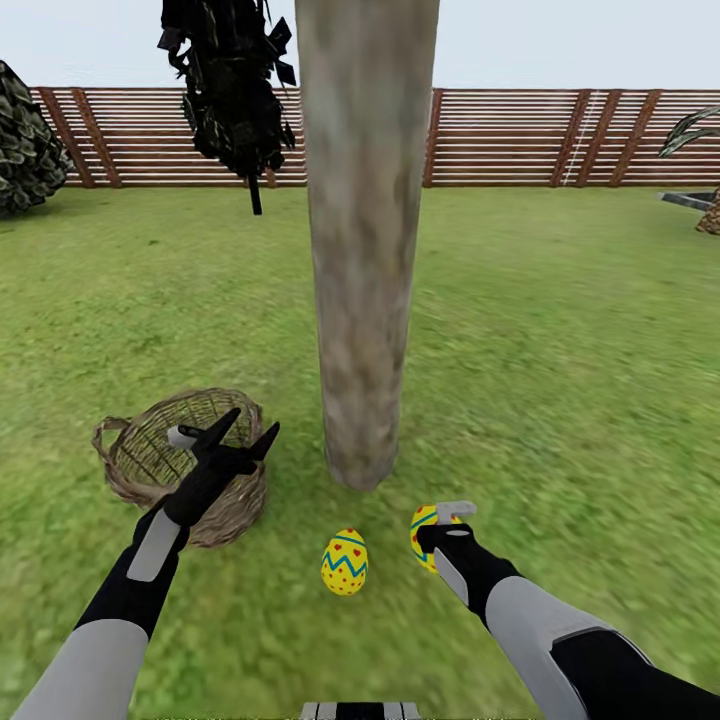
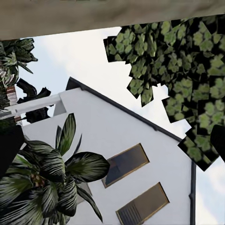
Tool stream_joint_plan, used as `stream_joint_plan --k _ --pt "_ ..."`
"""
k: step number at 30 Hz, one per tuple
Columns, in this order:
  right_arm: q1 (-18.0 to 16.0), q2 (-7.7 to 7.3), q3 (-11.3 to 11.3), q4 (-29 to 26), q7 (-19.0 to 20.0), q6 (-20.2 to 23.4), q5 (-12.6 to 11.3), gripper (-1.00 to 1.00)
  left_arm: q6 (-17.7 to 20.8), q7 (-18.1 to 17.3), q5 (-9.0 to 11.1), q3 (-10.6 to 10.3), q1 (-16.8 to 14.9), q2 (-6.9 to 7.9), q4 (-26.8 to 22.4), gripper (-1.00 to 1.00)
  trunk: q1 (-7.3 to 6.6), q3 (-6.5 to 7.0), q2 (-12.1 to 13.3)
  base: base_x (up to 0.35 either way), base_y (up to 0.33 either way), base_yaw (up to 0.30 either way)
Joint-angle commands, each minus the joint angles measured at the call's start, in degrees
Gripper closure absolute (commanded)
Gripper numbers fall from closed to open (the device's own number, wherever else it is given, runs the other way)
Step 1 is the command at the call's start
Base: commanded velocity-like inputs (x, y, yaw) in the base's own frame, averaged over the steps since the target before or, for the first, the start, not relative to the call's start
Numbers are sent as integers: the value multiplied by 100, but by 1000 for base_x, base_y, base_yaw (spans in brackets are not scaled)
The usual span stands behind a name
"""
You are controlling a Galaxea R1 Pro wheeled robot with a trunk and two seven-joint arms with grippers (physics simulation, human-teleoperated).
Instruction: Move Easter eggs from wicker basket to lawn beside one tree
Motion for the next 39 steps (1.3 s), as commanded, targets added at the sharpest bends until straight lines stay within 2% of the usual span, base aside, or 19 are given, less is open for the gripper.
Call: stream_joint_plan --k 1,22,26,29,36,39 --pt "-1 -2 48 -13 -35 31 -58 100 46 -3 24 -2 -2 1 0 -100 1 -27 -3 0 0 0" --pt "-1 -1 51 -35 -41 11 -50 100 49 -1 24 -2 -2 0 -1 -100 55 -492 -32 0 0 0" --pt "-1 -2 51 -34 -43 11 -50 100 40 -3 26 -2 -2 0 8 -100 55 -492 -32 0 0 0" --pt "-1 -2 51 -28 -43 11 -50 100 40 -1 24 0 -2 -110 8 -100 55 -492 -32 217 0 0" --pt "-1 -2 51 -27 -43 11 -50 100 35 -1 24 7 -2 -139 8 -100 55 -492 -32 172 0 0" --pt "-1 -2 51 -27 -43 11 -50 100 37 1 24 1 -2 -158 0 -100 63 -559 -36 2 0 0"
